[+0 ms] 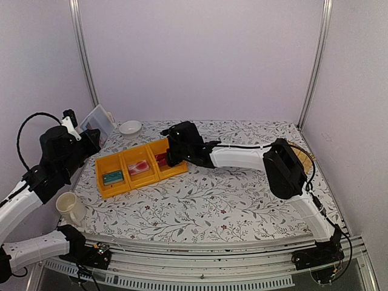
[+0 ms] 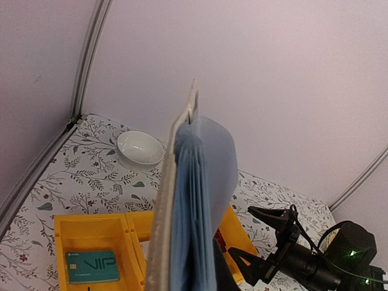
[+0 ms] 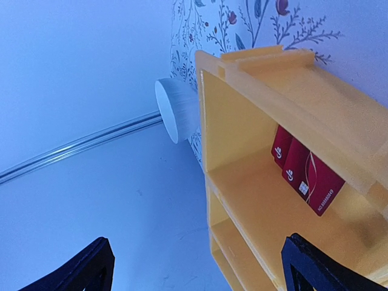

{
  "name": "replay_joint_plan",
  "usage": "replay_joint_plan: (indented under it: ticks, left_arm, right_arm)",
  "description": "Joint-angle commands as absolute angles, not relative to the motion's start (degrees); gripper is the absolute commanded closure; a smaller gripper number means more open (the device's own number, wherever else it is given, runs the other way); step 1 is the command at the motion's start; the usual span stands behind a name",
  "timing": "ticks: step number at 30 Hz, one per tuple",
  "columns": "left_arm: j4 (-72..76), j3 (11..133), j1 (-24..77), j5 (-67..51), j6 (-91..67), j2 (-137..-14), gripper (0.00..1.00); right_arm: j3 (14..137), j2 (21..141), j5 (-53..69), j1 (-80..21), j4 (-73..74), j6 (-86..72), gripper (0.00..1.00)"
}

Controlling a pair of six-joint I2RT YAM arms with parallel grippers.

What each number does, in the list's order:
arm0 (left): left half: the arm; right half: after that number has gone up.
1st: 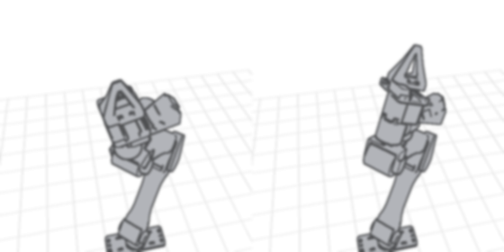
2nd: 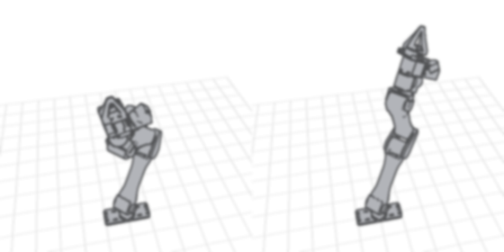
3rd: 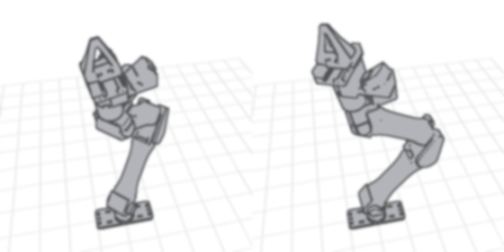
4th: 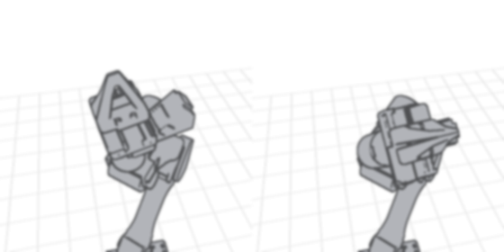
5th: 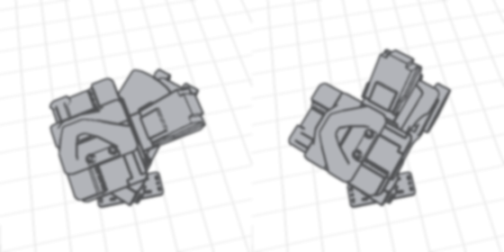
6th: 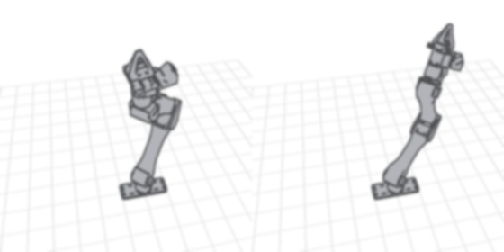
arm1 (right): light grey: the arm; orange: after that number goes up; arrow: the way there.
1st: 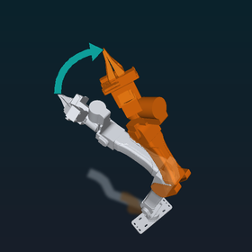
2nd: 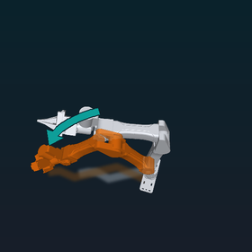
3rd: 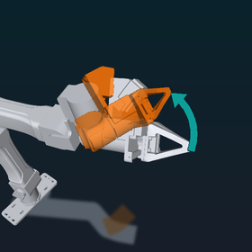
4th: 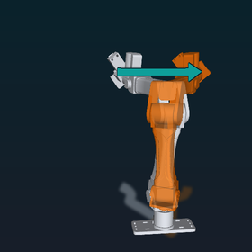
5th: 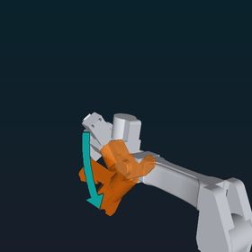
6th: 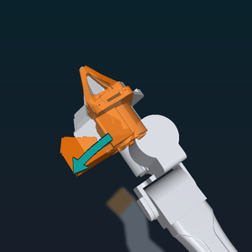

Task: Take the credit cards out of the card holder
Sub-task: Place the credit card in the card box, then pass from the left arm to the right

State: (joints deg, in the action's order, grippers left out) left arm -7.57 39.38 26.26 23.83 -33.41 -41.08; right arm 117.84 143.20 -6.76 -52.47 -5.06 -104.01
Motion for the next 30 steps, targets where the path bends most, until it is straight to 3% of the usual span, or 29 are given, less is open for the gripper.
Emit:
replay_joint_plan:
  ticks: [1, 8, 11, 14, 20, 30]
  left_arm:
    - [-3.32, 39.18, 24.97, 18.77, -30.41, -39.96, 1.0]
    - [7.34, 36.22, 24.88, -0.11, -26.38, -38.33, 1.0]
    - [10.95, 35.78, 24.96, -9.32, -24.96, -38.32, 1.0]
    - [13.87, 36.0, 25.0, -19.34, -23.42, -38.24, 1.0]
    - [16.65, 36.92, 25.07, -33.48, -23.55, -38.38, 1.0]
    - [17.13, 38.51, 26.54, -39.76, -24.66, -40.32, 1.0]
  right_arm:
    - [120.24, 135.64, -12.42, -52.73, -4.64, -88.32, 0.01]
    - [114.16, 121.11, -25.09, -54.72, -17.43, -37.25, 0.01]
    - [106.81, 115.09, -19.26, -54.69, -25.87, -20.59, 0.01]
    - [100.24, 108.35, -4.99, -54.29, -28.56, -9.35, 0.01]
    - [86.53, 95.09, 26.06, -53.48, -27.58, -0.92, 0.01]
    - [92.48, 93.43, 25.75, -57.18, -0.09, 2.8, 0.01]
